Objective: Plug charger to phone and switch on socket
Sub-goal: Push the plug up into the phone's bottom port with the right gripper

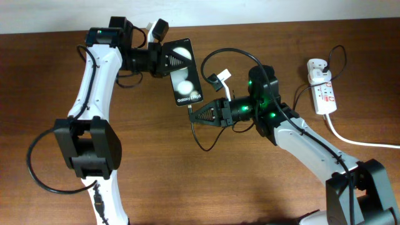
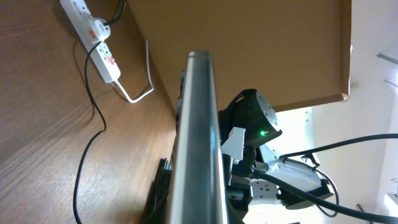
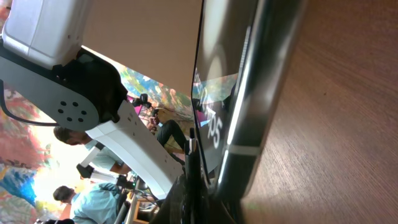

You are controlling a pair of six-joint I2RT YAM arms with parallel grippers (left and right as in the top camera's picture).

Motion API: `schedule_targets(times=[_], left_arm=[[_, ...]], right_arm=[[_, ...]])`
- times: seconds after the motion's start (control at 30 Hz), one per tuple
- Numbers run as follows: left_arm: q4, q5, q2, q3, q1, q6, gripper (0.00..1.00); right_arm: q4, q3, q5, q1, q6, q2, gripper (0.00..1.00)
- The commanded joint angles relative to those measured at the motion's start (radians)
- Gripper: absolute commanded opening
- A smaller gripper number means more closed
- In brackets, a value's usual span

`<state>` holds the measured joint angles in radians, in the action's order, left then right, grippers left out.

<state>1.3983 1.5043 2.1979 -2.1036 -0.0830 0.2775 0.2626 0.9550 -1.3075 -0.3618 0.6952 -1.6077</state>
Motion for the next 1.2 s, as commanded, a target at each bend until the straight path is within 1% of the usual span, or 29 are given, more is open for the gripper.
schedule_targets(times=[0.0,0.07,0.3,0.4,1.17], left_arm=[[0.001,0.051,-0.005,0.001,0.002,0.016,0.00],[0.001,0.050,-0.005,0.001,0.002,0.016,0.00],[0.006,0.040,-0.005,0.001,0.002,0.016,0.00],[0.008,0.006,-0.005,0.001,0.002,0.016,0.00],[0.001,0.021,-0.005,0.001,-0.029,0.016,0.00]], right_arm=[[-0.007,-0.009,-0.005,-0.005,-0.019,-0.003,0.04],[-0.050,-0.009,0.003,-0.003,-0.052,-0.003,0.04],[-0.049,-0.009,0.010,0.003,-0.051,-0.003,0.04],[-0.049,-0.009,0.006,0.023,-0.051,-0.003,0.04],[-0.049,-0.009,0.009,0.023,-0.051,-0.003,0.04]])
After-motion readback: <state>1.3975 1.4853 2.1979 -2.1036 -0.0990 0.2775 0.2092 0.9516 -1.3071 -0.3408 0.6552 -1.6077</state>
